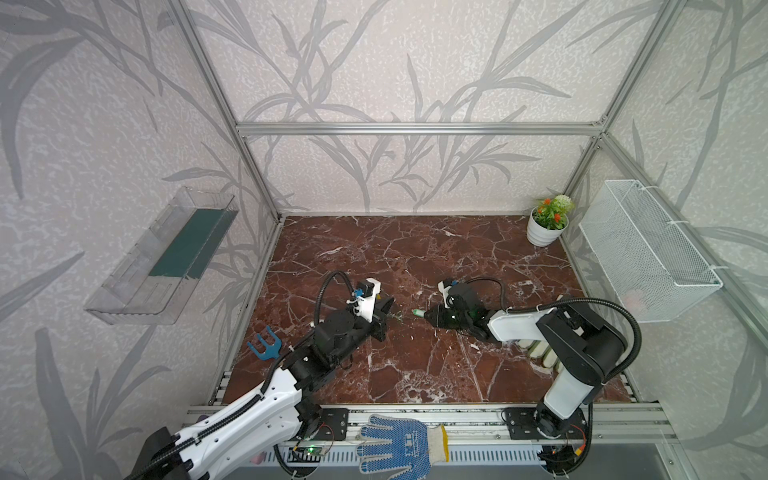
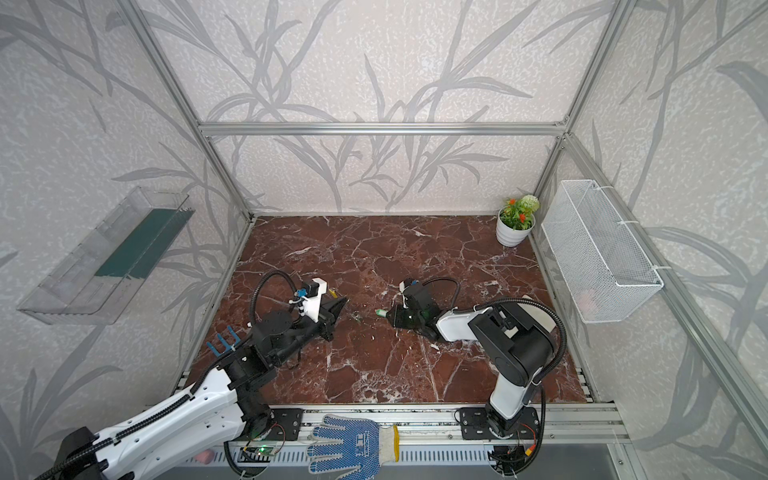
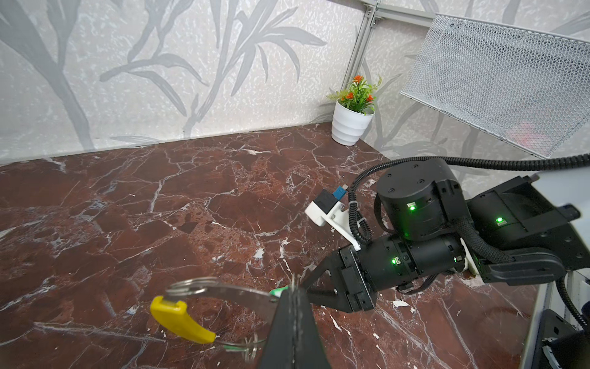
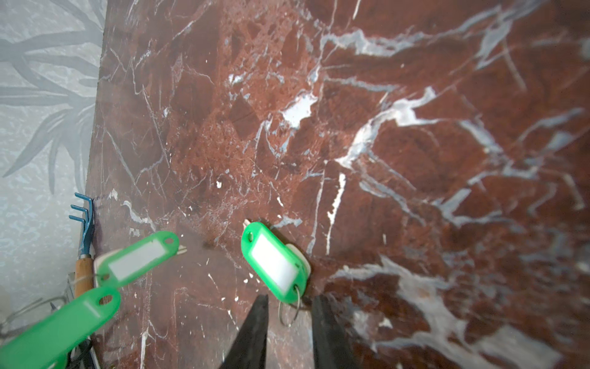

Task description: Put the keys on the keyring

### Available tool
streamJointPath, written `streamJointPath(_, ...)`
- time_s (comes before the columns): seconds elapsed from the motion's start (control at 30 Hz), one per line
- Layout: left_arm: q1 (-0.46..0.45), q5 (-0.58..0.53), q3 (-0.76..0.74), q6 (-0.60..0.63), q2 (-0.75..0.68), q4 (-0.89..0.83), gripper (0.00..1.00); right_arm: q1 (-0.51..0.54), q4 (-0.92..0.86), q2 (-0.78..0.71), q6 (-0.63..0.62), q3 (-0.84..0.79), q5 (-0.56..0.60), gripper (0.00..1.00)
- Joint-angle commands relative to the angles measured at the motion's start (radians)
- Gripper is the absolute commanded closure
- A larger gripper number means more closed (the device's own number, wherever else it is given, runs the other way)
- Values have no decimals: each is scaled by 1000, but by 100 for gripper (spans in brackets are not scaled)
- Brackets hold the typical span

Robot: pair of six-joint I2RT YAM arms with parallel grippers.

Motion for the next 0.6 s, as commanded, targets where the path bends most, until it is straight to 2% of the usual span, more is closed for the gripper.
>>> streamJointPath(0.0, -5, -2, -1, 16, -6, 30, 100, 4, 14, 23, 16, 15, -2, 83)
streamJointPath(0.03, -5, -2, -1, 16, -5, 30, 100, 3, 14, 26, 16, 17, -3, 88)
streamJointPath(0.23, -4, -1, -1, 17, -1, 30, 100, 3, 11, 1, 9, 9, -2, 100)
streamJointPath(0.43, -5, 1, 5, 15, 4, 22, 100, 4, -37, -147, -45, -7, 18, 100)
streamJointPath(0.57, -4, 2, 5, 14, 2, 21, 100, 3, -147, -286, -144, 2, 29, 100)
